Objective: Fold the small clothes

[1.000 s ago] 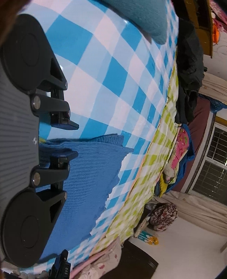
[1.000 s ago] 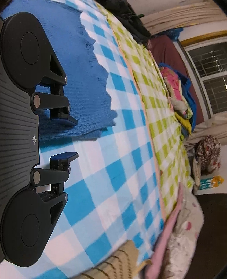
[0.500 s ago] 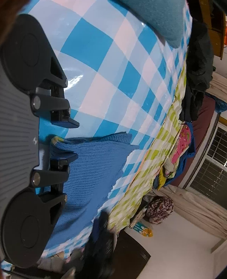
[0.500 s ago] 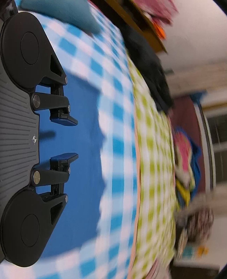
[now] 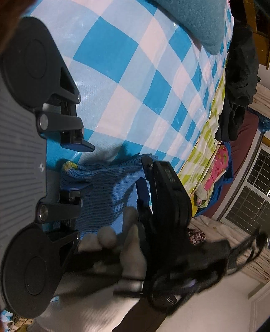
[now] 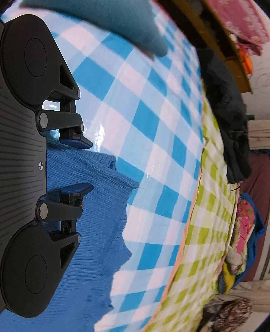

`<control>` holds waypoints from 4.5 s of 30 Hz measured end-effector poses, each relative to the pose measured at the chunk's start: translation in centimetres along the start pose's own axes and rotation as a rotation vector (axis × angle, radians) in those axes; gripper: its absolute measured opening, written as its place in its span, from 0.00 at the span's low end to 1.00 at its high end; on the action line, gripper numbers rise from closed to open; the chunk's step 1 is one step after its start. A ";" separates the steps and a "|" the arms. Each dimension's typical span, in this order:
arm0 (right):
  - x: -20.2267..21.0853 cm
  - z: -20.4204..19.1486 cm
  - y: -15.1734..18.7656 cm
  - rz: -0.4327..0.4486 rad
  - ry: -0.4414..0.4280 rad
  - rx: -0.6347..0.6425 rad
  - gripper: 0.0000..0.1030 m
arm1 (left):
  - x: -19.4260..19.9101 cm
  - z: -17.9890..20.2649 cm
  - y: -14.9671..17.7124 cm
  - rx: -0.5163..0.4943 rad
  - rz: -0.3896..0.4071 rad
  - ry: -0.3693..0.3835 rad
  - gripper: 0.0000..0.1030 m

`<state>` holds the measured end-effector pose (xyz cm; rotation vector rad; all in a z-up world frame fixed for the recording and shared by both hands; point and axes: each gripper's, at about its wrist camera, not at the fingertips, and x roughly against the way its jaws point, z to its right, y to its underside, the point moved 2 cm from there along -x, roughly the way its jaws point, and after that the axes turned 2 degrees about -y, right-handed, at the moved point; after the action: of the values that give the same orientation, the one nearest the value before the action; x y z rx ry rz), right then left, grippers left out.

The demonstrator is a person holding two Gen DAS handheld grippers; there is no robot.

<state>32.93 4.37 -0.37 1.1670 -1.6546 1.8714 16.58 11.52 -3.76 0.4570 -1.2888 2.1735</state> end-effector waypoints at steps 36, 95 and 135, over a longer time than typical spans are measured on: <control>6.8 5.6 -1.3 0.117 -0.156 -0.118 0.10 | 0.6 2.0 1.5 -0.098 0.093 -0.008 0.75; 11.7 35.3 12.3 0.309 -0.223 -0.663 0.26 | -7.2 28.9 11.6 -0.886 0.067 0.156 0.25; 16.6 29.5 17.5 0.248 -0.151 -0.471 0.26 | -0.6 24.2 8.0 -0.812 0.061 0.225 0.26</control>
<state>19.95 -31.42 0.41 0.9534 -2.2536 1.4229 12.11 -12.88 1.98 -0.1510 -1.8952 1.4940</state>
